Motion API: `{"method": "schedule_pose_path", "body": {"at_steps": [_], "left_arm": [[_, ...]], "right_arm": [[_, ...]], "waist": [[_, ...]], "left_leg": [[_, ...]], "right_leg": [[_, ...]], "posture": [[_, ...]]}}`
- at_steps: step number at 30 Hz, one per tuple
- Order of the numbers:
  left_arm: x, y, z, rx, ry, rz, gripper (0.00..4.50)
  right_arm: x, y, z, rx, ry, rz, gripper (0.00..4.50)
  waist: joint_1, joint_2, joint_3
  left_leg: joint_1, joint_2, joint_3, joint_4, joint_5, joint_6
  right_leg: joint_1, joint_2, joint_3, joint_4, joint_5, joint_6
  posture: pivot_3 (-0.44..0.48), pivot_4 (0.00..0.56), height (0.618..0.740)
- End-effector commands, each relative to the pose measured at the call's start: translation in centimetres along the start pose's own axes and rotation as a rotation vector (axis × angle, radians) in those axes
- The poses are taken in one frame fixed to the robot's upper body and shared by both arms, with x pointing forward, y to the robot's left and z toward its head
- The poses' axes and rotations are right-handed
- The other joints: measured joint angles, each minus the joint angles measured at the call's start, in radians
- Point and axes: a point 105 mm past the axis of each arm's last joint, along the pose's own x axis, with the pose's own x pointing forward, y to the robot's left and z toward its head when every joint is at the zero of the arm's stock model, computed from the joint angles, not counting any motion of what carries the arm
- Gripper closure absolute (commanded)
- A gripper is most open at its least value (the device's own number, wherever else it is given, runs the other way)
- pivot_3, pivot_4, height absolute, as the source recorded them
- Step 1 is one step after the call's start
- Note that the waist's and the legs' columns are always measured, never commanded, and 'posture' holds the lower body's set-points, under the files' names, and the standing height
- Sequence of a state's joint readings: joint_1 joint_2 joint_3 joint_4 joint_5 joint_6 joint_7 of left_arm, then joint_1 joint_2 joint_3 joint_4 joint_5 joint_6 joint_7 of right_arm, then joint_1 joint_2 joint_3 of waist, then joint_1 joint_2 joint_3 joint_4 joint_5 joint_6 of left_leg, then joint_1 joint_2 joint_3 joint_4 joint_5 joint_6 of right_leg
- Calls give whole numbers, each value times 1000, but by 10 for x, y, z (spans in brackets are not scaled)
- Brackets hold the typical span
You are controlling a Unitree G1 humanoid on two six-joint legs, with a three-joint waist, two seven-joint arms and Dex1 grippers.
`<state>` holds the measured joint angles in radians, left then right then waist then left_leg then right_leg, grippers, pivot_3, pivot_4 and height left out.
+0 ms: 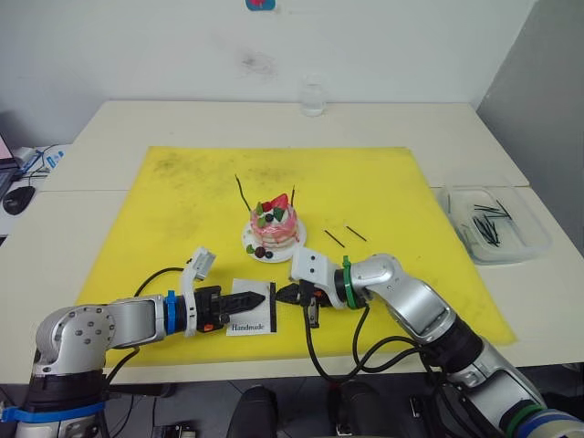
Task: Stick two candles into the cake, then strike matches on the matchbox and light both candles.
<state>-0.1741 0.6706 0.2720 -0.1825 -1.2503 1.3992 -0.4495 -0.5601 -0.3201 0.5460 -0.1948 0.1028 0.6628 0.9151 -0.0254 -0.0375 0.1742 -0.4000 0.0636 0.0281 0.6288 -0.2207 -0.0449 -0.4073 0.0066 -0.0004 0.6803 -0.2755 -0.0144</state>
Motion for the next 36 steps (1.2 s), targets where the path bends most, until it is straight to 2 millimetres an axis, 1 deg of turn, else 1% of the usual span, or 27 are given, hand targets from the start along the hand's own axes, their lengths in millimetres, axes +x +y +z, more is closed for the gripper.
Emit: {"method": "schedule_pose_path", "body": {"at_steps": [1,3,5,7,9,11,13,15,17,20,25,27,28,30,35,36], "left_arm": [[-8,-25,12,45,-11,-103,4485],[-10,-35,16,52,-11,-149,4485],[-9,-40,18,55,-11,-166,4485],[-3,-42,19,52,-15,-170,4485],[7,-39,18,37,-21,-152,4485],[18,-33,16,15,-25,-124,4485],[25,-28,13,-2,-18,-100,4485],[35,-20,4,-40,3,-73,4485],[40,-13,-1,-67,13,-47,4485],[41,-5,-6,-84,20,-11,4485],[38,0,-8,-96,26,2,4485],[37,-1,-9,-99,30,-8,3918],[37,-1,-10,-100,32,-11,3710],[36,-1,-11,-105,35,-13,3106],[33,2,-9,-116,23,-7,1709],[32,2,-8,-117,20,-8,1709]], "right_arm": [[-28,-11,27,-41,-76,-61,4500],[-44,-17,36,-42,-97,-95,4500],[-57,-21,41,-37,-106,-123,4500],[-72,-26,38,-36,-87,-155,4500],[-84,-29,30,-35,-50,-182,4500],[-89,-28,22,-23,-21,-186,4500],[-90,-26,15,-16,0,-181,4500],[-82,-18,7,-6,16,-155,4500],[-75,-13,2,-3,26,-135,4500],[-62,-10,-6,2,41,-116,4500],[-51,-12,-11,-21,72,-98,4500],[-47,-13,-11,-27,76,-94,4500],[-46,-13,-11,-29,77,-92,4500],[-43,-14,-12,-32,80,-89,4500],[-37,-14,-18,-38,103,-77,4500],[-36,-13,-20,-41,107,-73,4500]], "waist": [[1,0,0],[0,-1,1],[-1,-1,1],[-1,-1,1],[0,-1,1],[1,-1,1],[0,-1,1],[-3,-1,1],[-5,-1,1],[-5,-1,1],[-5,-1,1],[-6,-1,1],[-6,-1,1],[-5,-1,1],[-5,-1,1],[-5,-1,1]], "left_leg": [[0,0,0,0,0,0],[0,0,0,0,0,0],[0,0,0,0,0,0],[0,0,-1,0,0,0],[0,0,-1,0,0,0],[0,-1,0,0,0,0],[-1,-1,0,0,0,0],[0,-2,0,0,0,0],[0,-2,0,0,0,0],[0,-1,-1,0,0,0],[1,-1,0,0,0,0],[1,-1,0,0,0,0],[1,-1,0,0,0,0],[1,-1,0,0,0,0],[1,-1,0,0,0,0],[1,-1,0,0,0,0]], "right_leg": [[0,0,0,0,0,0],[0,0,0,0,0,0],[0,0,0,0,0,0],[0,0,-1,0,0,0],[0,0,-1,0,0,0],[0,0,-1,-1,0,0],[0,0,0,-1,0,0],[0,1,0,-1,0,0],[0,2,0,0,0,0],[0,4,0,0,0,0],[0,5,0,0,0,0],[0,5,1,0,0,0],[0,5,1,0,0,0],[0,5,0,0,0,0],[0,5,0,0,0,0],[0,5,0,0,0,0]], "posture": [[0,150,740],[0,150,740],[0,150,740],[0,150,740],[0,150,740],[0,150,740],[0,150,740],[0,150,740],[0,150,740],[0,150,740],[0,150,740],[0,150,740],[0,150,740],[0,150,740],[0,150,740],[0,150,740]]}}
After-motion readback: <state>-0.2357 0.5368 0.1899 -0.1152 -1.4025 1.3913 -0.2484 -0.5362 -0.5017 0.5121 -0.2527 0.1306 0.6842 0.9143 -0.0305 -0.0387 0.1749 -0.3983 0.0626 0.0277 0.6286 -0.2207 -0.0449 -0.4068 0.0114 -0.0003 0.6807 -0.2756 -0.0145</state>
